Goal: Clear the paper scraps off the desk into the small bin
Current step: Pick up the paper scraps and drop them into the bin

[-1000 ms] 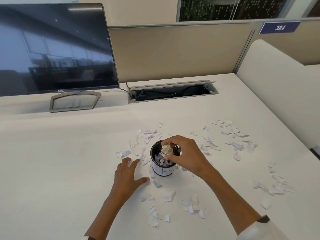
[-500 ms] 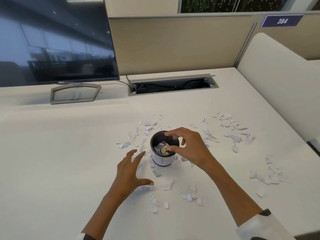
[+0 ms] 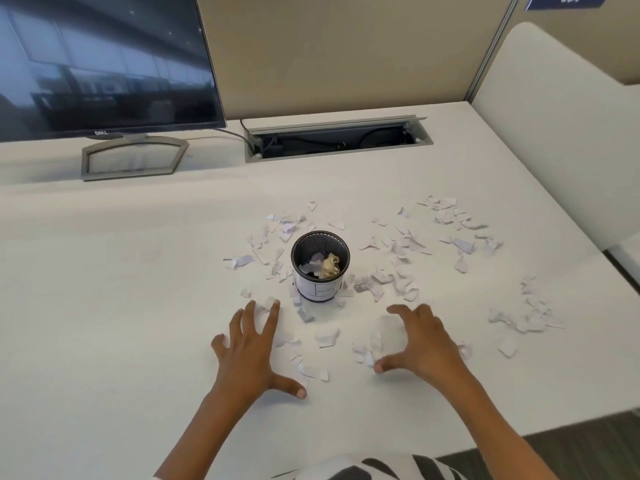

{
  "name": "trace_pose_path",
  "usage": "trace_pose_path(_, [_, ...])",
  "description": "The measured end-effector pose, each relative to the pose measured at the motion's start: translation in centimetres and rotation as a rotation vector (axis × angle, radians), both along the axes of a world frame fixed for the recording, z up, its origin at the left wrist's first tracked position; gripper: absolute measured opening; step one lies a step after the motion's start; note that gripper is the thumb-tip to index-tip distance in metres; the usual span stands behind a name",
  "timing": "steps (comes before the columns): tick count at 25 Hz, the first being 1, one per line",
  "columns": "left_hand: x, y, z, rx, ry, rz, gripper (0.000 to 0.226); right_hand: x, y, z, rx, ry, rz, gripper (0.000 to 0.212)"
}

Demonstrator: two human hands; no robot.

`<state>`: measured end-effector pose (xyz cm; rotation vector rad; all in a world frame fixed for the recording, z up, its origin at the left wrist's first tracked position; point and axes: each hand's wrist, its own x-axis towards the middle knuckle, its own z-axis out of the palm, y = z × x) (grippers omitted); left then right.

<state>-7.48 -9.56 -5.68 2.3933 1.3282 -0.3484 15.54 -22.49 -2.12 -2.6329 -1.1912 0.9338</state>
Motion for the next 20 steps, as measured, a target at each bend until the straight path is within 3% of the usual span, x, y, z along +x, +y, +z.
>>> trace_pose_path(5, [1.5,-1.4,0.2,0.042,0.005,-0.030,0.144,-2.7,0.2,-1.5,-0.030,0.004,0.109,0.107])
trace_pose_path(11, [2.9,-0.8,0.4,-0.116,-0.288,0.013,0.083,-4.1,2.5,-1.9,0.089,0.103,0.134,0.077])
trace_pose_path(17, [4.8,-2.1,-0.1,-0.182,-0.505,0.086,0.039,-5.3,4.7,-2.5,0.168,0.161,0.142,0.051])
trace_pose_path(20, [4.9,-2.4,0.1,-0.220,-0.617,0.150,0.028,-5.7,5.2,-2.6,0.235,0.175,0.083,0.039])
